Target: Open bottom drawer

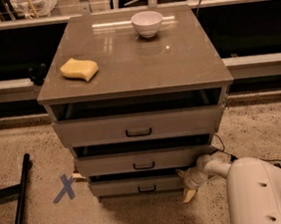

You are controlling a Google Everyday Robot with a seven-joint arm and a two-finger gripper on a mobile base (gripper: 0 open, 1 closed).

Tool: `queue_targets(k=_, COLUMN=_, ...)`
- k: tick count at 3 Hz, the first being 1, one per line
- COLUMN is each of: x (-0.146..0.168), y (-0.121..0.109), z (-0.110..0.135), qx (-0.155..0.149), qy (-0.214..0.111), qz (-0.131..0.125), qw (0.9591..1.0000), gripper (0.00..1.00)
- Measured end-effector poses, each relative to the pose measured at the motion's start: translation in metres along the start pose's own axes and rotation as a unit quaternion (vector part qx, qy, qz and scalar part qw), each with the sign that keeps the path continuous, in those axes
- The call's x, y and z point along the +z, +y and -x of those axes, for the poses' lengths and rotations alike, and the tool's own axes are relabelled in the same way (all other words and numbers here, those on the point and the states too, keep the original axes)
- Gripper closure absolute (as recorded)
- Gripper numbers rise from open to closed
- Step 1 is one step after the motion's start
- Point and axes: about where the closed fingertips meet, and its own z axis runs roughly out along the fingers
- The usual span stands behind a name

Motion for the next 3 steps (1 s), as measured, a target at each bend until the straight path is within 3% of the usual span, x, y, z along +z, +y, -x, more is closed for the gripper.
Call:
queue_targets(k=1, x=-0.01, y=0.001, z=-0.006, qx=0.002, qy=0.011, qz=-0.01, qw=0.9999, gripper=0.41)
queue_targets(k=2, x=-0.019, y=0.024, z=-0.002, qx=-0.001, qy=0.024, qz=-0.008, qw=0.9997, gripper=0.64)
queue_targets(k=3, x=-0.021, y=0.024, z=-0.001, qx=-0.001, qy=0.024, qz=-0.008, qw=0.9997, gripper=0.88)
